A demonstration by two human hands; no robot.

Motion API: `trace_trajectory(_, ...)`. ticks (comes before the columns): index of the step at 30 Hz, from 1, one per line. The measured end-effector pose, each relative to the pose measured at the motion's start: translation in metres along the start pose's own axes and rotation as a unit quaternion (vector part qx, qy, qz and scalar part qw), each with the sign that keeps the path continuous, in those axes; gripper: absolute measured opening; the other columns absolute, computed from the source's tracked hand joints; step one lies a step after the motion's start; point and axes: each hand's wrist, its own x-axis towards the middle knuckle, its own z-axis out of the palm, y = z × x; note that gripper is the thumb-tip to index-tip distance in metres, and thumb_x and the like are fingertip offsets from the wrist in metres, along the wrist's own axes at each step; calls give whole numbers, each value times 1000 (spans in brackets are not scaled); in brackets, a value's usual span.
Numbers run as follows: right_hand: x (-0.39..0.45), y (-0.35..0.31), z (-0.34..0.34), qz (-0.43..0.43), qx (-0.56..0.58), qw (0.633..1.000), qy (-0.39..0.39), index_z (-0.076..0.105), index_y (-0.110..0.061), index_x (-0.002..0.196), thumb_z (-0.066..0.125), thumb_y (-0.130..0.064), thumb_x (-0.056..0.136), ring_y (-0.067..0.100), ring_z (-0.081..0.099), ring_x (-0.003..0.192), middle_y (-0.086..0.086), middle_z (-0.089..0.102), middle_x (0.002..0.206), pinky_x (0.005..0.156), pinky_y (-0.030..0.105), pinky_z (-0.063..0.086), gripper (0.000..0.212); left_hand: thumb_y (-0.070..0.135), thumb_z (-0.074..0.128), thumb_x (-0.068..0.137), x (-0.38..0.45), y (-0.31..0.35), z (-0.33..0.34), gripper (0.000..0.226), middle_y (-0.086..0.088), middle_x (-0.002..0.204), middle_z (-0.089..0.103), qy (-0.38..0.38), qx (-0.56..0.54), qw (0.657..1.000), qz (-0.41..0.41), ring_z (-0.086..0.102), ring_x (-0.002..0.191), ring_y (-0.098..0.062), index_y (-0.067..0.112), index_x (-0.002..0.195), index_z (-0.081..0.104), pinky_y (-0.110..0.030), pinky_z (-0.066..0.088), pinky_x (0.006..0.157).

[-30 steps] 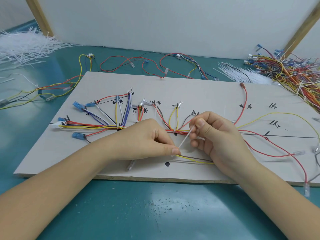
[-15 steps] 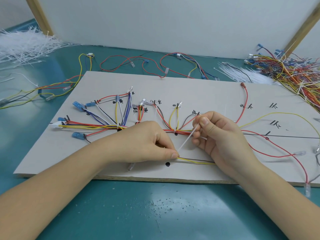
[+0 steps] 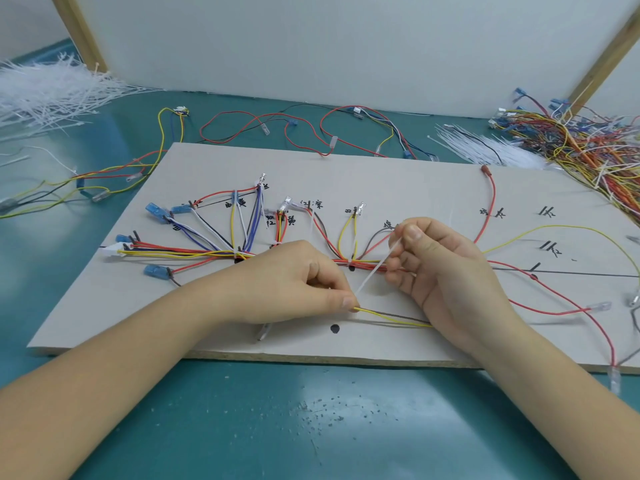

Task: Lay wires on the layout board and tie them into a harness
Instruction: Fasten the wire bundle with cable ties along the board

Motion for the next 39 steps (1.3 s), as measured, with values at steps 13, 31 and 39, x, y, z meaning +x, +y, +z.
trace_trajectory(13, -6, 3, 3, -23, -206, 974, -90, 64, -14, 92, 69, -23, 76, 7, 57, 62, -5, 66, 70, 60, 16, 48, 19, 15, 63, 88, 0, 0, -1, 17, 11, 42, 27, -5, -69, 998, -11, 21, 41, -6, 22, 73, 58, -14, 21, 42)
trace_trajectory(31, -16, 10, 10, -93, -298, 943, -118, 54, -28, 62, 56, -18, 79, 26, 38, 59, -3, 52, 62, 59, 30, 31, 20, 20, 67, 77, 0, 4, 7, 20, 10, 39, 43, 8, 51, 998, -37, 36, 38, -4, 27, 60, 59, -16, 27, 41)
trace_trajectory(39, -18, 10, 9, -102, -293, 943, -120, 56, -27, 60, 57, -18, 79, 19, 40, 60, 5, 52, 62, 57, 26, 32, 21, 29, 64, 76, 0, 7, 8, 19, 14, 47, 50, 18, 144, 988, -45, 42, 43, -2, 33, 60, 55, -20, 31, 45)
